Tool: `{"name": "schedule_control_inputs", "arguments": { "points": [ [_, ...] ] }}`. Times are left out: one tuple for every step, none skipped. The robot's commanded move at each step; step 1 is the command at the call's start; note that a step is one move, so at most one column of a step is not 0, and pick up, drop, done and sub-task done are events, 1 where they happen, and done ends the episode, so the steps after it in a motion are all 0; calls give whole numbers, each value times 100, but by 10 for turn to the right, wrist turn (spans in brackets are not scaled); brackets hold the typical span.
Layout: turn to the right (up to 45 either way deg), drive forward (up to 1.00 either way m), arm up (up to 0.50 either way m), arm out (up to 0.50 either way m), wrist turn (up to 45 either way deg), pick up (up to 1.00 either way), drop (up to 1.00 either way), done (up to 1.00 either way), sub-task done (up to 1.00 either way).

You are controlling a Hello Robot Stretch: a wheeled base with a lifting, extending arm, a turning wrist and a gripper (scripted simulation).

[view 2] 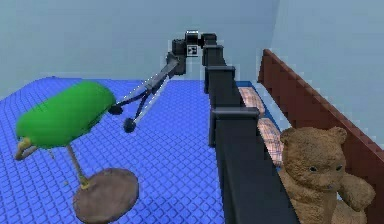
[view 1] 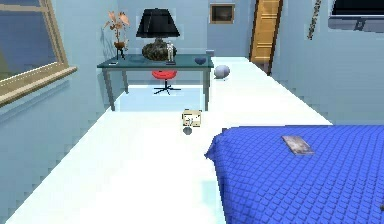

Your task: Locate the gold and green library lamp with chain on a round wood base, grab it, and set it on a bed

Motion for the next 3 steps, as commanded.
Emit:
{"name": "schedule_control_inputs", "arguments": {
  "points": [
    [0,0,0,0,390,0,0,0,0],
    [0,0,-22,0,0,0,0,0,0],
    [0,0,-50,0,0,0,0,0,0]
  ]
}}
